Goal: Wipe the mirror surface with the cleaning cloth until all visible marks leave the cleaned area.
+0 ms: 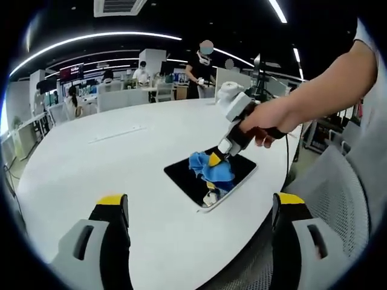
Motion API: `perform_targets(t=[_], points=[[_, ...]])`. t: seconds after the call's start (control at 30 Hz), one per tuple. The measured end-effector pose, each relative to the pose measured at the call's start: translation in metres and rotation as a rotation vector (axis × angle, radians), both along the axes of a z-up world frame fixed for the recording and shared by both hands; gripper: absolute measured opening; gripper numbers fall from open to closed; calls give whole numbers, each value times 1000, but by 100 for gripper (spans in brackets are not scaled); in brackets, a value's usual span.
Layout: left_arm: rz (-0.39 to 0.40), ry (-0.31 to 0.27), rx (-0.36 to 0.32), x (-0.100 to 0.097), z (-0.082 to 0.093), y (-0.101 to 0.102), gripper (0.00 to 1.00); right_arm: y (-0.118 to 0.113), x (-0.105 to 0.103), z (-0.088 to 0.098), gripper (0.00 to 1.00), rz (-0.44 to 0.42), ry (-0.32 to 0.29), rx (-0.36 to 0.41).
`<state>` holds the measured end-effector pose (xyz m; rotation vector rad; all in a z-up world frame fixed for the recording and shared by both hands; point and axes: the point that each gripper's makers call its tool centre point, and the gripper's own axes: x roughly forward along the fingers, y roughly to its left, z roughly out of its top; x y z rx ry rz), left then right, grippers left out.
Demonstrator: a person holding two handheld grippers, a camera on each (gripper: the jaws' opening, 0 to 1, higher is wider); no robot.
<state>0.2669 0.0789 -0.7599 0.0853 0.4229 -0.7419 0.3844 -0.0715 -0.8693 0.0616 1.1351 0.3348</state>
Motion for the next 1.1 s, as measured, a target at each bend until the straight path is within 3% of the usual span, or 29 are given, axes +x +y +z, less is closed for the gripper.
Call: perform_targets(t=[0.37,0.77,0.9,1.1], points=[[-8,3,-7,-1,0,-1,98,3,20,1,2,38,-19,-34],[-10,9,-11,-1,-1,-1,98,7,36,2,3,41,-14,-22],[4,-8,-52,1,8,0,99,6,45,1,2,-33,-8,29],[3,0,-48,1,5,-1,99,7,39,4,2,40,-45,4]])
